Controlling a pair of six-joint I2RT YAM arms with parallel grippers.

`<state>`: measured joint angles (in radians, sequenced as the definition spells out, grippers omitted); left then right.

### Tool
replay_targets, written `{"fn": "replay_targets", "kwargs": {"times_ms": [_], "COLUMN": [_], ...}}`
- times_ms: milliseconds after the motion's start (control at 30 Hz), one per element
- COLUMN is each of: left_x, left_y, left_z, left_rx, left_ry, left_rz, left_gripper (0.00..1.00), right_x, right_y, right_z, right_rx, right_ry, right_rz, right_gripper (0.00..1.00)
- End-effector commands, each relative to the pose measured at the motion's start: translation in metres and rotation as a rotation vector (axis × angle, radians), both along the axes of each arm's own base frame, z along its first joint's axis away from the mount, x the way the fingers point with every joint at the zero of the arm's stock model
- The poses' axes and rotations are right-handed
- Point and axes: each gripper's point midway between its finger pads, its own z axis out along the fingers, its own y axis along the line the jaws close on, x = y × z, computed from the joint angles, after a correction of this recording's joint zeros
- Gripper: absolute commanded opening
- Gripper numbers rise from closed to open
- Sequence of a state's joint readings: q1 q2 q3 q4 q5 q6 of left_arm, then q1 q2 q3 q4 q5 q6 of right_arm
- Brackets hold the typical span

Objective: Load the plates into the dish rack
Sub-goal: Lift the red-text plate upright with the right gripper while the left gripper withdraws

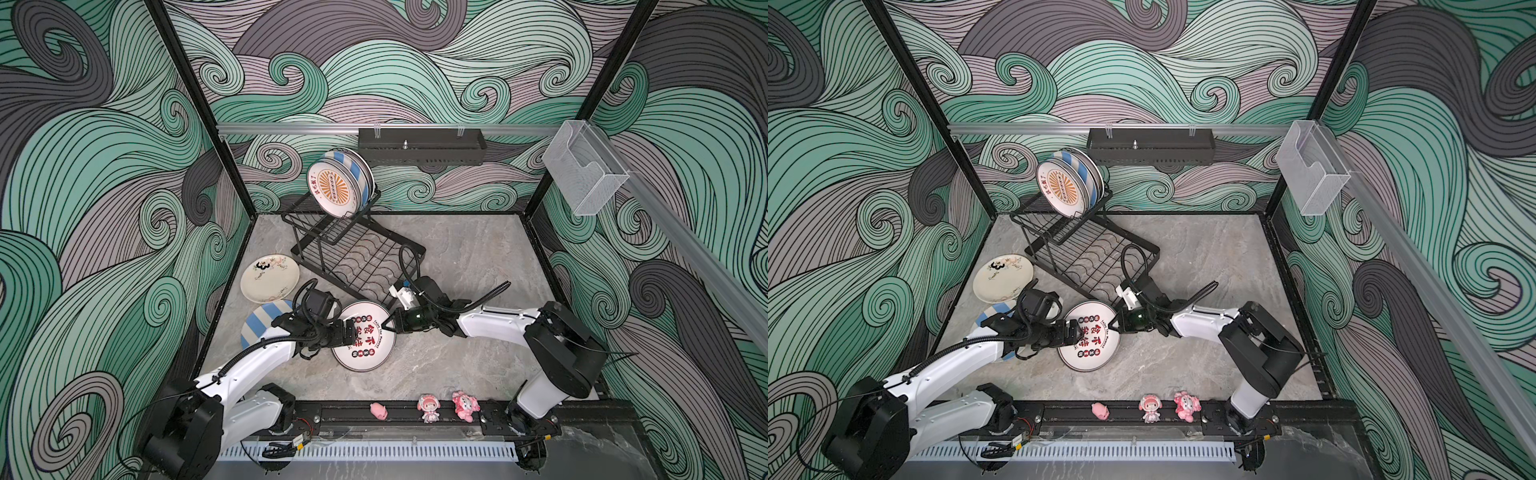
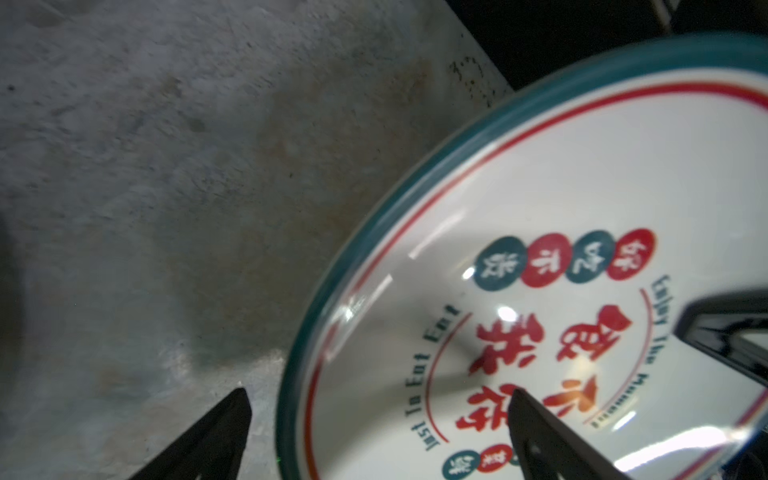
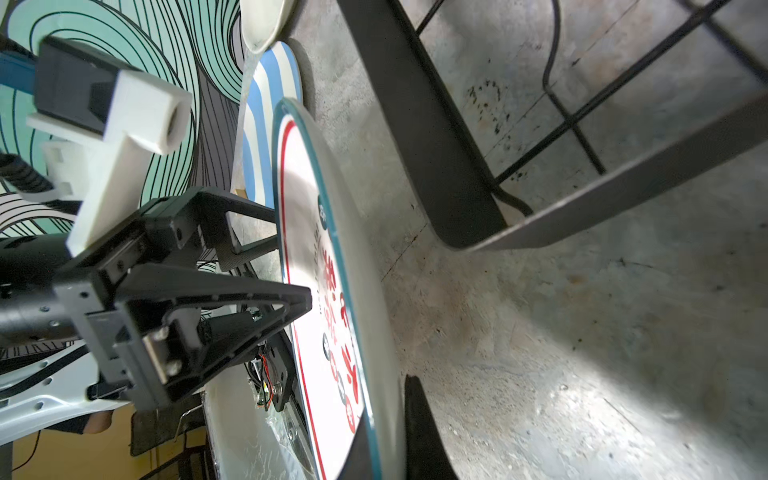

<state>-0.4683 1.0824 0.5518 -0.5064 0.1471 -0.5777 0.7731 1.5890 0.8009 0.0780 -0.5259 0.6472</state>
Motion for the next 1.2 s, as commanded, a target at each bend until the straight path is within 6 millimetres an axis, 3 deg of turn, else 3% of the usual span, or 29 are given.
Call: {"fn": "replay_targets", "kwargs": {"times_ms": [0, 200, 400, 567, 800, 1167], "left_x": [0.015, 0.037, 0.05, 0.051, 0.051, 0.049], "left_y": [0.012, 0.042, 0.079, 0.084, 0.091, 0.077], "left_z": [0.019, 0.03, 0.032, 0.023, 0.012, -0.008], "left_rx": [0.069, 0.118, 0.139, 0.118, 0.119, 0.078], "left_ry": [-0.059, -0.136, -0.179, -0.154, -0.135, -0.026], "left_rz": [0.052, 0.166, 0.289, 0.328, 0.346, 0.287], "left_gripper": [0.99, 0.99, 0.99, 0.99, 0.99, 0.99], "right_x": [0.007, 0.017, 0.035, 0.056, 0.086, 0.148], "right_y": [-0.014, -0.049, -0.056, -0.05, -0.046, -0.039], "right_z": [0.033, 0.068, 0.124, 0.17, 0.215, 0.3], "right_rx": [-0.017, -0.057, -0.028, -0.021, -0.002, -0.05], "right_ry": [-0.1, -0.184, -0.319, -0.452, -0.549, -0.812], "right_rz": [-0.01, -0.059, -0.066, -0.064, -0.08, -0.116], "right_gripper": [0.0, 0.0, 0.0, 0.0, 0.0, 0.0]}}
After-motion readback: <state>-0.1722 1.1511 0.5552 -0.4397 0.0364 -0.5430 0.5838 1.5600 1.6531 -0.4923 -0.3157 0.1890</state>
